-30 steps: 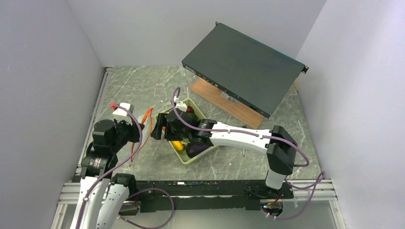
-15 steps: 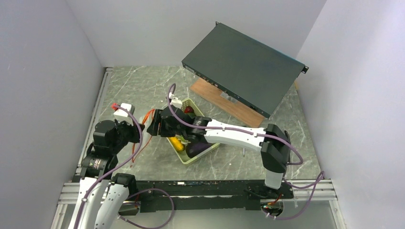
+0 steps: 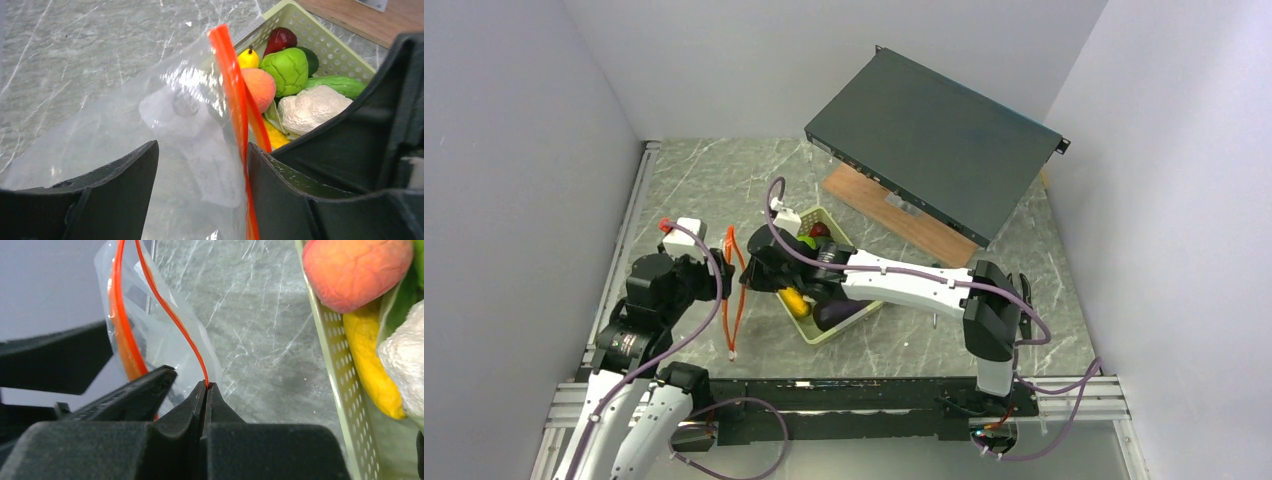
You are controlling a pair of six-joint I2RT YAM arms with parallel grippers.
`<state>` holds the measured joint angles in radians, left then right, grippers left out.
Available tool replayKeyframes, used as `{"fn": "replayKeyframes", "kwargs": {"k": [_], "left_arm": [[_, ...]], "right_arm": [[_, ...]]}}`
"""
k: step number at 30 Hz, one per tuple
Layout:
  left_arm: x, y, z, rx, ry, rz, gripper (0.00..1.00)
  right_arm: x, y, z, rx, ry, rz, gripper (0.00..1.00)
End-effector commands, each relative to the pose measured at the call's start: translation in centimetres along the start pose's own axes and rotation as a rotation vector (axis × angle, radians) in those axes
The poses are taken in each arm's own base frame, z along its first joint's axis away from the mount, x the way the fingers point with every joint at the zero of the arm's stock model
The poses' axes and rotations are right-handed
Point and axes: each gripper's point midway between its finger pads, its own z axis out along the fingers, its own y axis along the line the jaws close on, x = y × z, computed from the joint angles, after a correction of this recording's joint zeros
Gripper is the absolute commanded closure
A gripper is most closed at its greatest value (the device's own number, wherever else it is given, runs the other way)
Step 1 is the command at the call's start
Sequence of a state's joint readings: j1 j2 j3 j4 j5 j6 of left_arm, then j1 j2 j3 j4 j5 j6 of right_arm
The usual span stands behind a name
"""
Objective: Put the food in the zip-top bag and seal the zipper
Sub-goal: Open the zipper of the food storage bag at the center of the board.
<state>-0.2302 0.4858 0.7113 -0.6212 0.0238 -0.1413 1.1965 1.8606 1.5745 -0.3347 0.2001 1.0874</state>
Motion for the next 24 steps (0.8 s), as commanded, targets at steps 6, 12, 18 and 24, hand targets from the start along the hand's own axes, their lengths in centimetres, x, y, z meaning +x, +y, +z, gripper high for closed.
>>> {"fn": "replayKeyframes", "kwargs": {"k": [6,12,18,24], "left_arm": [[-1.1,2.3,-1.2,-0.210,-0.005,-0.013,0.34],[-1.2,2.3,-2.0,-0.270,0.087,-0.028,0.33],[-2.7,2.1,-1.4,-0.392,0.172,0.141,0.34],[-3.3,1.1,-0.8,-0.497,0.223,0.259,0.49]], "right_arm": [[-3.0,1.1,-1.3,0.152,-0.128,0.070,1.00],[-3.4,1.5,-1.2,0.166,-0.150,0.090,1.00],[-4.1,2.1,-1.2,0.173,-0.166,0.111,1.00],[-4.1,2.1,-1.7,0.159,-0.166,0.127,1.00]]}}
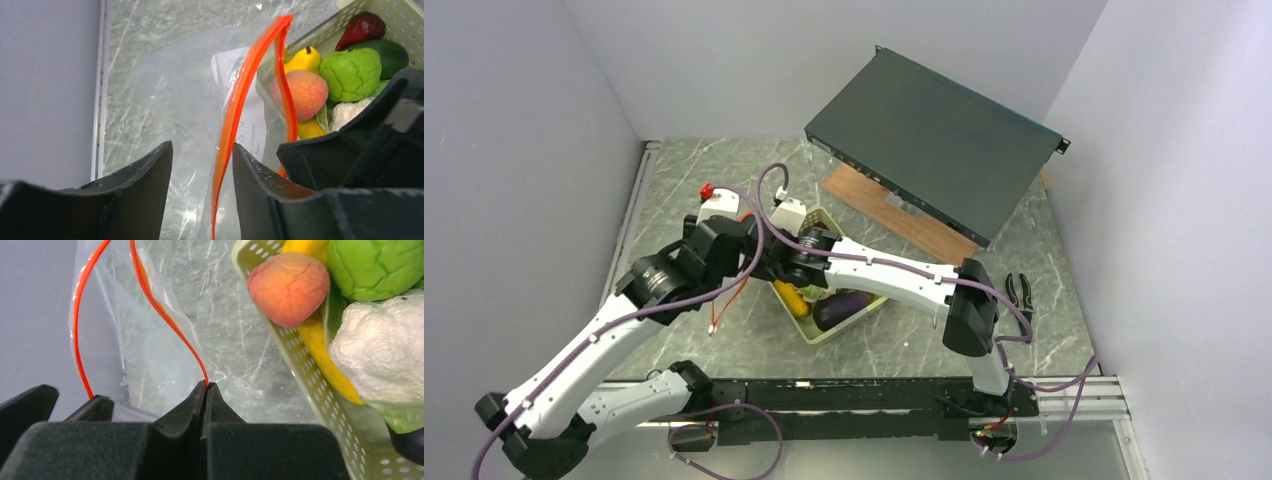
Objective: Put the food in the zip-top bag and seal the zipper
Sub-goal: Open the zipper of the food storage bag at the center of the board.
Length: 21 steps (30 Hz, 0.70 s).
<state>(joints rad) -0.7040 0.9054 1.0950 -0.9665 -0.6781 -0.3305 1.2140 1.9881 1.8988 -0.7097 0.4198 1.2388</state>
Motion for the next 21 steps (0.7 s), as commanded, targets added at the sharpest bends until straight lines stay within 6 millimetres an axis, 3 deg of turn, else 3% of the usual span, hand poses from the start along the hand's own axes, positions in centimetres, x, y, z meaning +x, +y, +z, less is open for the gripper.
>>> {"fn": "replayKeyframes", "kwargs": {"k": [1,6,12,17,21], "left_arm": [[0.0,1.4,0.0,-0.162,0.025,0.073,0.51],[-0.3,0.3,0.2,-0.123,0.006,0.050,0.59],[1.3,-1.0,0.5,-0.020,-0.009,0.011,0.61],[2.3,-1.8,0.7,0.044,-0.024,-0.010,0.64],[2.2,-1.7,0.7,0.044,-0.039,-0.011,0.77]], "right_arm": [[-1.2,2.1,-2.1,-0.078,-0.035,0.056,1.00],[-1.3,1.5,-2.4,-0.085,-0.031,0.077,1.00],[-1.7,1.0,-2.7,-0.127,0.001,0.102,1.00],[-2.1,1.7,-3.5,-0.166,0.003,0.118,1.00],[-2.1,2.2,-3.7,-0.182,0.011,0.122,1.00]]}}
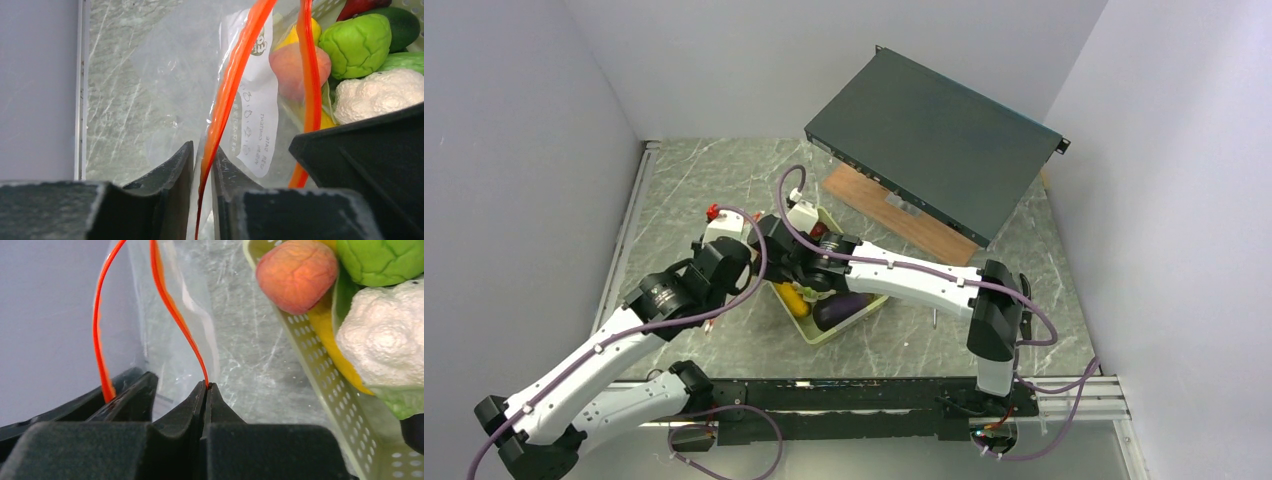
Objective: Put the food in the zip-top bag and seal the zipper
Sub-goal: Open the zipper of the food storage bag at the center of the board.
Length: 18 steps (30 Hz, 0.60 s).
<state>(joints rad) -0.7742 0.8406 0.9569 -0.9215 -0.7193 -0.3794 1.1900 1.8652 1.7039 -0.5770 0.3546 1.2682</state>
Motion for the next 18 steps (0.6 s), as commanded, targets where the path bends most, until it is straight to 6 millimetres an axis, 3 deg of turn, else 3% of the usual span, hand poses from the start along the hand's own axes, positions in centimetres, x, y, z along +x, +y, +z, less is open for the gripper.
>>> {"fn": "replayKeyframes", "kwargs": {"k": [1,6,18], "left_arm": [[-1.0,-0.7,0.1,0.032,-0.037,-0.015,0.81],[-1.5,0.0,-0.3,0.005,-0.041,0.006,1.00],[0.3,3.8,-1.1,-0.108,-0.082,-0.019,1.00]], "right_arm": [[-1.5,3.4,-2.3,-0.117,-0.016,0.052,1.00],[-0.8,3.0,-1.7,-0.119,-0.001,0.016,1.00],[2.1,0.2,0.7,-0.311,0.189,-0.262,1.00]]}}
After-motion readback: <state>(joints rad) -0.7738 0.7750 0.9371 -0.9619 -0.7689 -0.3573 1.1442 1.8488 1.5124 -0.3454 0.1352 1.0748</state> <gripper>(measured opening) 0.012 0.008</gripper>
